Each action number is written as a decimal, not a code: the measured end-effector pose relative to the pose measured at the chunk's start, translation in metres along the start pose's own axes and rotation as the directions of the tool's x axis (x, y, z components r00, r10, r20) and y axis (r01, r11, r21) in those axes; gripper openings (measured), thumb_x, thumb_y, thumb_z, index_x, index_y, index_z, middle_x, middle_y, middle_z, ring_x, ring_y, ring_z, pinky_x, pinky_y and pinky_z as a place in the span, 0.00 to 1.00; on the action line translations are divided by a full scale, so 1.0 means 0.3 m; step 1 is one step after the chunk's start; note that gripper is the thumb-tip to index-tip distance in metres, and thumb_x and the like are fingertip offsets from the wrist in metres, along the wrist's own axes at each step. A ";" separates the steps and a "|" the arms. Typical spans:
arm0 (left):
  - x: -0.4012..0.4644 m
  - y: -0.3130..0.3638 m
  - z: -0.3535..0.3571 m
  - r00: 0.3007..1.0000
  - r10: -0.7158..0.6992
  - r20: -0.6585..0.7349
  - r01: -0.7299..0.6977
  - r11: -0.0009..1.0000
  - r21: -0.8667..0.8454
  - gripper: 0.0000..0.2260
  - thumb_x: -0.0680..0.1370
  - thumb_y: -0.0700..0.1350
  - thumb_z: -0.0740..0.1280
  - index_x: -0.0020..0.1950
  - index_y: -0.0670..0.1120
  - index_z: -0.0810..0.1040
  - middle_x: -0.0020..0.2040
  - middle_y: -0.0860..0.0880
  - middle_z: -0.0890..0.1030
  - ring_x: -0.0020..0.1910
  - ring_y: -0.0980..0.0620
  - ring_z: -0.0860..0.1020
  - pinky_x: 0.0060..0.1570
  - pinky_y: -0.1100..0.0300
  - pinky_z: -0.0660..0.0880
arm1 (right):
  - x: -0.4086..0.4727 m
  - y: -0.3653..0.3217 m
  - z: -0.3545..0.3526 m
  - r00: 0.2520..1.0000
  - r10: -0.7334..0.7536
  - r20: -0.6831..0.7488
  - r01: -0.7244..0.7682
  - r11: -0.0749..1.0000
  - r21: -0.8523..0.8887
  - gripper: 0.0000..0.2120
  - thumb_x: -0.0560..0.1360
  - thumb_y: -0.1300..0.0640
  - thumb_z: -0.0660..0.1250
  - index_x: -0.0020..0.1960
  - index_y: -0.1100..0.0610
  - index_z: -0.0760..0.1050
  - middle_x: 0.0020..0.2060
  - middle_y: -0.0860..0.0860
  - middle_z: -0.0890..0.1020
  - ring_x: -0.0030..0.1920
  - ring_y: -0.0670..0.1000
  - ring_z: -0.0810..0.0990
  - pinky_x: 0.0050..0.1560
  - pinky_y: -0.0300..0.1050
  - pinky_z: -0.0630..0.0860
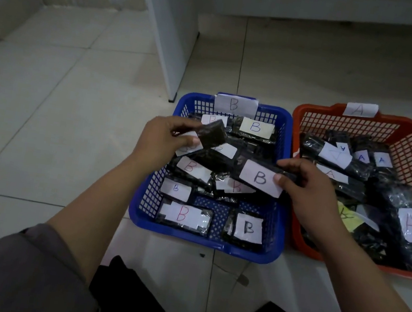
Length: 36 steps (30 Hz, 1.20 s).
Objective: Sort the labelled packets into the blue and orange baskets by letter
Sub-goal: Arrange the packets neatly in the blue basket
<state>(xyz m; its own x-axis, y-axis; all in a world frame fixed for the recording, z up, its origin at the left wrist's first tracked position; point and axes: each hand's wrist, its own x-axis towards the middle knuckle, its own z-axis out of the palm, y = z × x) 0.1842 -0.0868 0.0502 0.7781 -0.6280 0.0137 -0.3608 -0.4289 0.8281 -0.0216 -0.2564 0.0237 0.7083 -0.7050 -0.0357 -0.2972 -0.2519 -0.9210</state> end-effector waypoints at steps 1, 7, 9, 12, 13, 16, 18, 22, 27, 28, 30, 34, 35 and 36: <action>0.000 -0.005 0.020 1.000 0.012 0.007 -0.013 0.999 0.042 0.17 0.71 0.38 0.72 0.58 0.51 0.80 0.51 0.52 0.81 0.51 0.54 0.79 0.57 0.62 0.74 | 0.001 0.001 -0.001 1.000 0.004 0.013 -0.004 1.000 0.000 0.10 0.75 0.62 0.68 0.52 0.50 0.77 0.45 0.35 0.76 0.46 0.34 0.75 0.43 0.27 0.70; 0.004 -0.057 0.111 0.982 0.006 0.191 -0.050 0.973 0.225 0.15 0.74 0.40 0.70 0.60 0.49 0.80 0.57 0.51 0.80 0.53 0.56 0.76 0.45 0.79 0.66 | -0.002 0.008 0.005 0.997 0.012 0.079 -0.007 0.998 -0.061 0.10 0.74 0.62 0.69 0.53 0.51 0.78 0.48 0.40 0.79 0.49 0.40 0.76 0.50 0.37 0.74; 0.007 -0.076 0.126 0.975 0.034 0.220 -0.092 0.961 0.259 0.15 0.74 0.40 0.70 0.61 0.47 0.80 0.59 0.49 0.80 0.57 0.54 0.76 0.52 0.72 0.67 | -0.004 0.008 0.005 0.995 -0.001 0.102 0.011 0.995 -0.103 0.09 0.74 0.62 0.69 0.52 0.51 0.79 0.48 0.42 0.79 0.49 0.41 0.76 0.48 0.34 0.72; 0.007 -0.090 0.142 0.977 0.129 0.172 -0.184 0.914 0.363 0.17 0.73 0.42 0.72 0.61 0.45 0.79 0.61 0.47 0.78 0.61 0.49 0.73 0.57 0.67 0.63 | -0.005 0.004 0.008 0.993 -0.016 0.118 0.033 0.990 -0.141 0.09 0.73 0.62 0.70 0.50 0.51 0.79 0.46 0.41 0.79 0.47 0.38 0.75 0.46 0.30 0.70; 0.007 -0.095 0.147 0.978 0.168 0.124 -0.205 0.883 0.421 0.18 0.72 0.44 0.73 0.60 0.45 0.79 0.58 0.46 0.78 0.59 0.49 0.72 0.56 0.65 0.64 | -0.005 0.005 0.009 0.994 -0.007 0.113 0.023 0.990 -0.137 0.09 0.73 0.62 0.70 0.50 0.51 0.79 0.46 0.41 0.79 0.47 0.37 0.75 0.46 0.30 0.71; -0.006 -0.092 0.154 0.975 0.209 0.073 -0.217 0.838 0.500 0.15 0.72 0.47 0.73 0.57 0.45 0.80 0.52 0.47 0.78 0.54 0.49 0.73 0.51 0.59 0.69 | -0.005 0.002 0.010 0.994 0.032 0.109 -0.022 0.995 -0.094 0.09 0.72 0.62 0.71 0.49 0.52 0.80 0.46 0.42 0.80 0.48 0.39 0.77 0.49 0.36 0.74; -0.027 -0.091 0.153 0.976 0.148 0.159 -0.208 0.846 0.490 0.14 0.75 0.46 0.70 0.59 0.45 0.78 0.54 0.47 0.77 0.56 0.49 0.73 0.53 0.58 0.70 | -0.005 -0.007 0.002 0.992 0.059 0.108 -0.056 0.998 -0.035 0.09 0.71 0.63 0.72 0.48 0.52 0.80 0.46 0.42 0.81 0.48 0.40 0.78 0.49 0.36 0.75; -0.103 -0.046 0.152 0.983 0.149 0.103 -0.180 0.863 0.472 0.10 0.75 0.43 0.69 0.56 0.44 0.78 0.51 0.46 0.76 0.51 0.49 0.74 0.49 0.57 0.72 | 0.007 -0.021 -0.024 0.992 0.123 0.032 -0.126 0.984 0.122 0.09 0.71 0.65 0.71 0.46 0.53 0.79 0.46 0.48 0.83 0.47 0.45 0.80 0.43 0.35 0.76; -0.235 0.045 0.269 0.875 -0.235 0.424 0.083 0.934 0.346 0.10 0.75 0.51 0.69 0.48 0.45 0.81 0.44 0.48 0.82 0.43 0.54 0.78 0.44 0.63 0.73 | 0.008 -0.027 -0.038 0.980 0.196 -0.017 -0.186 0.950 0.251 0.09 0.71 0.67 0.71 0.44 0.54 0.78 0.48 0.54 0.83 0.47 0.51 0.82 0.45 0.41 0.78; -0.246 0.045 0.299 0.848 -0.264 0.459 0.107 0.934 0.340 0.11 0.74 0.51 0.71 0.50 0.45 0.80 0.46 0.48 0.81 0.44 0.54 0.77 0.45 0.62 0.73 | 0.006 -0.029 -0.040 0.981 0.195 -0.015 -0.185 0.951 0.248 0.09 0.71 0.67 0.71 0.45 0.54 0.78 0.48 0.54 0.83 0.47 0.51 0.81 0.44 0.40 0.77; -0.251 0.042 0.340 0.854 -0.283 0.438 0.132 0.930 0.344 0.14 0.71 0.52 0.73 0.50 0.46 0.76 0.47 0.49 0.79 0.46 0.53 0.76 0.44 0.60 0.73 | 0.002 -0.031 -0.046 0.983 0.183 -0.019 -0.173 0.957 0.234 0.08 0.71 0.66 0.70 0.46 0.55 0.78 0.47 0.54 0.83 0.47 0.50 0.81 0.42 0.39 0.76; -0.253 0.044 0.377 0.884 -0.272 0.380 0.130 0.924 0.360 0.21 0.69 0.49 0.76 0.56 0.44 0.72 0.49 0.47 0.78 0.48 0.50 0.76 0.43 0.59 0.71 | 0.000 -0.034 -0.063 0.987 0.158 -0.033 -0.149 0.969 0.197 0.08 0.71 0.66 0.70 0.46 0.55 0.77 0.46 0.50 0.82 0.46 0.46 0.80 0.37 0.32 0.76; -0.254 0.041 0.380 0.881 -0.255 0.399 0.098 0.923 0.373 0.24 0.69 0.47 0.75 0.61 0.44 0.71 0.54 0.46 0.78 0.52 0.48 0.76 0.47 0.58 0.73 | 0.002 -0.034 -0.066 0.987 0.157 -0.033 -0.148 0.969 0.196 0.08 0.71 0.66 0.70 0.47 0.55 0.77 0.45 0.50 0.82 0.45 0.45 0.80 0.35 0.29 0.75; -0.254 0.037 0.380 0.872 -0.239 0.426 0.066 0.922 0.383 0.26 0.70 0.45 0.75 0.65 0.45 0.71 0.57 0.45 0.78 0.55 0.47 0.76 0.52 0.57 0.74 | 0.003 -0.036 -0.068 0.987 0.158 -0.030 -0.148 0.968 0.201 0.08 0.71 0.66 0.70 0.48 0.56 0.77 0.45 0.49 0.81 0.44 0.44 0.80 0.34 0.27 0.74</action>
<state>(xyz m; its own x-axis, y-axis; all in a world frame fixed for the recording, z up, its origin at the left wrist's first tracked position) 0.0622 -0.1178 -0.0055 0.5458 -0.7222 -0.4249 -0.4782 -0.6849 0.5498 -0.0310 -0.2679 0.0414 0.6331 -0.7554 -0.1687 -0.2639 -0.0058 -0.9645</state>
